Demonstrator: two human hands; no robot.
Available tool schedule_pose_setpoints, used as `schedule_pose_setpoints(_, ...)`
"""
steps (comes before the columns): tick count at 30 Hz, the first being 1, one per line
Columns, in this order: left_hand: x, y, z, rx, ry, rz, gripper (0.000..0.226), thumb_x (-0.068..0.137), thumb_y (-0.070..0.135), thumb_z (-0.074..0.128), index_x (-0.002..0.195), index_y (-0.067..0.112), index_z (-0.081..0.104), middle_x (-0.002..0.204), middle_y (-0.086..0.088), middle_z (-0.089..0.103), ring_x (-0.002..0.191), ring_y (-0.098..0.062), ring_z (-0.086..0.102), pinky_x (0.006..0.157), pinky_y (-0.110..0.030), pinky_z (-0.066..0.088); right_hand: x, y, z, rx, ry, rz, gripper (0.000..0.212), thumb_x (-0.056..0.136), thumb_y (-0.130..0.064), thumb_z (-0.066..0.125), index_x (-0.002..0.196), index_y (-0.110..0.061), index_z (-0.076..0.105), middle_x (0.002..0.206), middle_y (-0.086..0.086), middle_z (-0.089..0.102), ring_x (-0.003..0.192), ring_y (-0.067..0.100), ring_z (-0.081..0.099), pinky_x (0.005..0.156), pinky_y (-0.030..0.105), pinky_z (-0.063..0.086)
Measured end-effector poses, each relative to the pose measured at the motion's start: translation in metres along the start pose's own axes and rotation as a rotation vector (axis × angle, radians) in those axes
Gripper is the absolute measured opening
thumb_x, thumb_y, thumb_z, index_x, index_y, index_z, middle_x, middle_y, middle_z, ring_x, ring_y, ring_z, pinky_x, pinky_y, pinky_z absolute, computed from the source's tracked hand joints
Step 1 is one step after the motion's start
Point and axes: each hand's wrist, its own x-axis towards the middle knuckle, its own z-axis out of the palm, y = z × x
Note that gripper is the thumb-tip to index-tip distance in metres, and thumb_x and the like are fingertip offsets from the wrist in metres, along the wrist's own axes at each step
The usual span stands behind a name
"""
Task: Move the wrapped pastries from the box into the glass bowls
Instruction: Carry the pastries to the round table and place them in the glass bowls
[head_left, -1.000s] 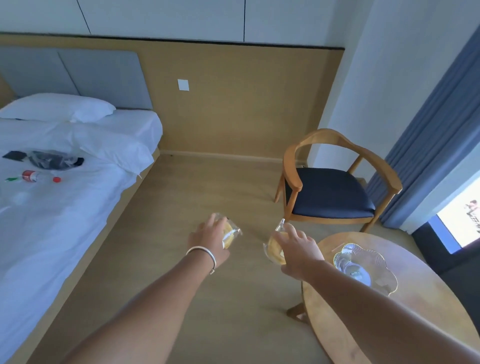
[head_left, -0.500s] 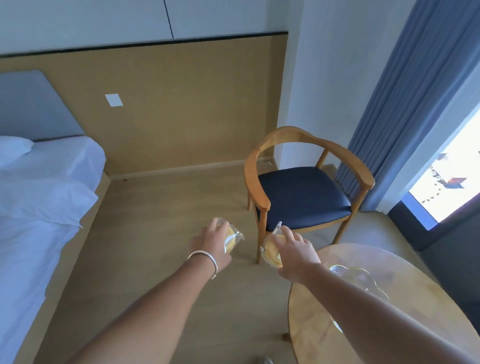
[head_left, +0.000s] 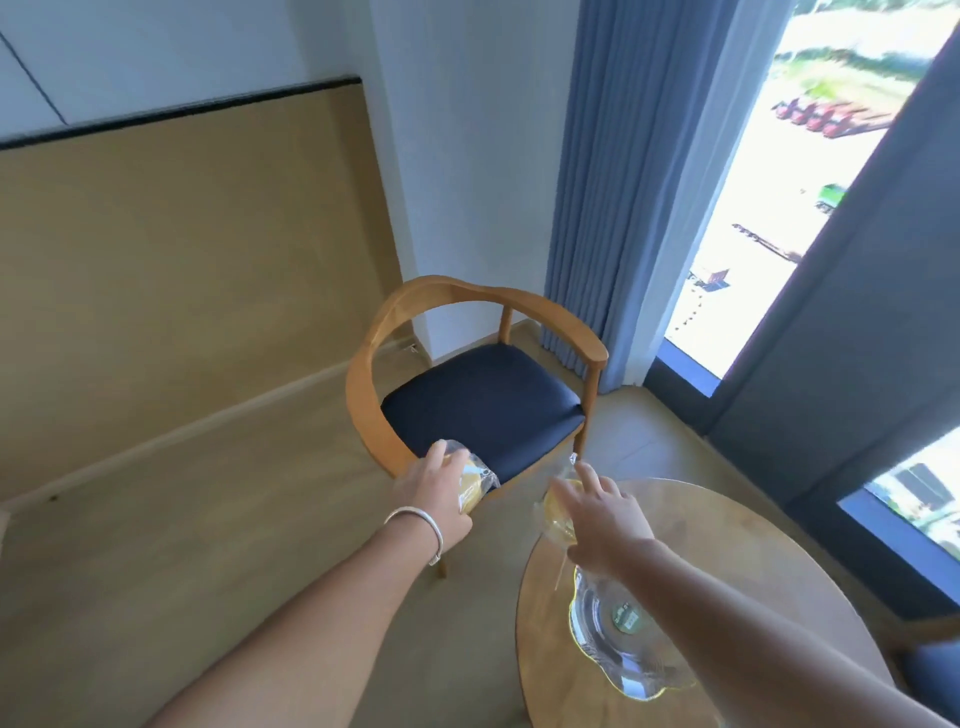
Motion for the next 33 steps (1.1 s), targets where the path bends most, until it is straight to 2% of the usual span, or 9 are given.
schedule_pose_setpoints(3, 0.038, 0.023, 0.006, 0.080, -0.048, 0.123, 0.070, 0.071, 0.025, 0.066, 0.133, 0.032, 0.034, 0.140, 0.006, 0.028, 0.111, -0.023, 0.046, 0.079, -0.037, 0.046, -0.002, 0.026, 0.002, 0.048, -0.010, 0.146, 0.092, 0.074, -0.033, 0.078, 0.146, -0.036, 0.020, 0.162, 0.007, 0.008, 0.139, 0.032, 0.032, 0.107, 0.043, 0.040)
schedule_pose_setpoints(10, 0.107, 0.089, 0.017, 0.166, -0.123, 0.470, 0.074, 0.077, 0.034, 0.066, 0.141, 0.034, 0.028, 0.151, 0.005, 0.020, 0.123, -0.023, 0.043, 0.087, -0.038, 0.046, -0.032, 0.069, 0.008, 0.139, -0.011, 0.525, 0.096, 0.076, -0.033, 0.076, 0.150, -0.037, 0.016, 0.163, 0.006, 0.005, 0.140, 0.032, 0.030, 0.108, 0.042, 0.038)
schedule_pose_setpoints(14, 0.124, 0.120, 0.022, 0.189, -0.172, 0.647, 0.078, 0.078, 0.037, 0.067, 0.144, 0.034, 0.026, 0.156, 0.004, 0.018, 0.130, -0.024, 0.039, 0.095, -0.040, 0.045, -0.050, 0.070, 0.011, 0.186, -0.002, 0.704, 0.094, 0.076, -0.034, 0.077, 0.148, -0.039, 0.018, 0.162, 0.004, 0.006, 0.138, 0.030, 0.033, 0.106, 0.042, 0.041)
schedule_pose_setpoints(19, 0.127, 0.149, 0.041, 0.237, -0.219, 0.822, 0.078, 0.079, 0.041, 0.069, 0.144, 0.032, 0.026, 0.154, 0.003, 0.022, 0.128, -0.023, 0.042, 0.096, -0.040, 0.046, -0.069, 0.059, 0.020, 0.264, -0.013, 0.872, 0.091, 0.078, -0.034, 0.076, 0.149, -0.038, 0.019, 0.162, 0.005, 0.007, 0.140, 0.030, 0.030, 0.109, 0.043, 0.038)
schedule_pose_setpoints(22, 0.120, 0.161, 0.059, 0.263, -0.277, 0.884, 0.080, 0.080, 0.042, 0.068, 0.146, 0.033, 0.022, 0.156, 0.003, 0.018, 0.131, -0.023, 0.039, 0.097, -0.040, 0.045, -0.080, 0.052, 0.031, 0.302, -0.070, 0.916, 0.090, 0.079, -0.031, 0.073, 0.150, -0.036, 0.017, 0.162, 0.006, 0.003, 0.141, 0.030, 0.026, 0.110, 0.044, 0.035)
schedule_pose_setpoints(26, 0.107, 0.170, 0.087, 0.304, -0.353, 0.934, 0.085, 0.081, 0.041, 0.067, 0.149, 0.032, 0.016, 0.157, 0.002, 0.014, 0.132, -0.023, 0.037, 0.097, -0.040, 0.044, -0.087, 0.048, 0.053, 0.347, -0.128, 0.913, 0.086, 0.083, -0.038, 0.070, 0.150, -0.035, 0.016, 0.163, 0.008, 0.002, 0.142, 0.031, 0.023, 0.112, 0.048, 0.030)
schedule_pose_setpoints(30, 0.096, 0.169, 0.120, 0.364, -0.428, 0.923, 0.089, 0.080, 0.039, 0.068, 0.148, 0.024, 0.014, 0.157, 0.002, 0.016, 0.131, -0.023, 0.039, 0.096, -0.039, 0.045, -0.083, 0.050, 0.085, 0.356, -0.230, 0.854, 0.101, 0.081, -0.024, 0.073, 0.153, -0.032, 0.003, 0.163, 0.007, 0.004, 0.142, 0.030, 0.024, 0.111, 0.047, 0.031)
schedule_pose_setpoints(33, 0.091, 0.161, 0.148, 0.409, -0.472, 0.890, 0.086, 0.080, 0.041, 0.070, 0.144, 0.018, 0.019, 0.157, 0.000, 0.018, 0.130, -0.024, 0.040, 0.095, -0.039, 0.044, -0.074, 0.052, 0.112, 0.384, -0.268, 0.802, 0.108, 0.079, -0.024, 0.077, 0.155, -0.027, -0.001, 0.164, 0.004, 0.005, 0.144, 0.027, 0.022, 0.112, 0.045, 0.031)
